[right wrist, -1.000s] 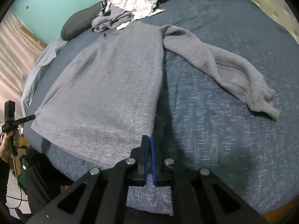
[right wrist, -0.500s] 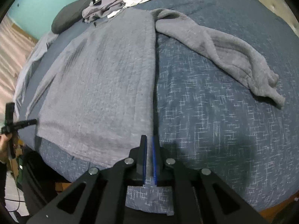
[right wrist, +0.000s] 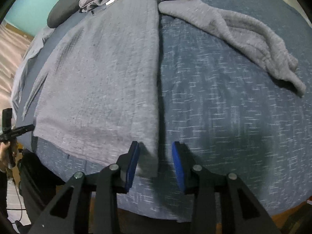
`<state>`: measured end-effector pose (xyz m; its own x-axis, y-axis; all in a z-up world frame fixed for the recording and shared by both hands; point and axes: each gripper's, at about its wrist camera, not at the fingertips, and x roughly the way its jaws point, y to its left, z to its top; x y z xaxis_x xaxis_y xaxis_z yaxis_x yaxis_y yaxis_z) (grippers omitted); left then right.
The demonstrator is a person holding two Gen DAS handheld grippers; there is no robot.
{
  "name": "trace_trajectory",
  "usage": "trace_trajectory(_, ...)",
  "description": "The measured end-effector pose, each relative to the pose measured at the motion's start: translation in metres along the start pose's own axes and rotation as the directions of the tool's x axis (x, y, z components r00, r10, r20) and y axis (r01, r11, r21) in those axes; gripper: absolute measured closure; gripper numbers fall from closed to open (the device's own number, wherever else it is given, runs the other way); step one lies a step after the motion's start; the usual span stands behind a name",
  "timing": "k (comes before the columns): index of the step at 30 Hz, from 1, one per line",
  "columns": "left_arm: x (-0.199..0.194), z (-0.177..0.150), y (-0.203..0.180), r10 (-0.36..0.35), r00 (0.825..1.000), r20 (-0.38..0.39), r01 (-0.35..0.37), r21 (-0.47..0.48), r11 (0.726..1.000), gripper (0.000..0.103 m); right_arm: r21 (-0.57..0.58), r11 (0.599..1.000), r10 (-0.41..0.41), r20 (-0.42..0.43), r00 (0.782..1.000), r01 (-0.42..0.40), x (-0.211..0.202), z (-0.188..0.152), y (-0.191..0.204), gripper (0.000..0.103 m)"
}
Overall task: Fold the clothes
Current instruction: 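Regrasp the hem with the left gripper while the right gripper holds the hem edge, then open both grippers off the sweater hem and move the right gripper to a sleeve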
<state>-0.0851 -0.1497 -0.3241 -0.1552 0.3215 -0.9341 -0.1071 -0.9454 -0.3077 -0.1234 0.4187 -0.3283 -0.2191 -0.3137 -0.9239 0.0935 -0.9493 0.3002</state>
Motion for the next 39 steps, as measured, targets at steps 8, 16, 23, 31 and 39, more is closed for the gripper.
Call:
trace_trajectory(8, -0.018, -0.002, -0.017, 0.027, 0.999, 0.036, -0.029, 0.057, 0.998, 0.099, -0.058, 0.998, 0.010, 0.011, 1.000, -0.009, -0.008, 0.002, 0.015, 0.098)
trace_trajectory(16, -0.054, -0.002, -0.034, 0.029, 0.996, 0.082, -0.038, 0.115, 0.993, 0.100, -0.126, 0.992, 0.010, 0.066, 0.998, -0.001, -0.047, 0.000, 0.024, 0.099)
trace_trajectory(23, -0.046, -0.017, -0.036, 0.042, 0.998, 0.041, -0.047, 0.120, 0.992, 0.100, -0.138, 0.990, 0.016, 0.059, 0.998, -0.008, -0.045, -0.015, 0.022, 0.099)
trace_trajectory(31, -0.005, -0.013, -0.027, 0.098, 0.995, -0.027, -0.094, 0.103, 0.990, 0.100, -0.110, 0.994, -0.009, 0.010, 1.000, 0.010, -0.006, -0.026, 0.011, 0.099)
trace_trajectory(39, 0.011, -0.007, -0.032, 0.098, 0.993, -0.059, -0.090, 0.128, 0.988, 0.096, -0.121, 0.992, 0.027, 0.045, 0.999, -0.022, -0.001, -0.023, -0.004, 0.094)
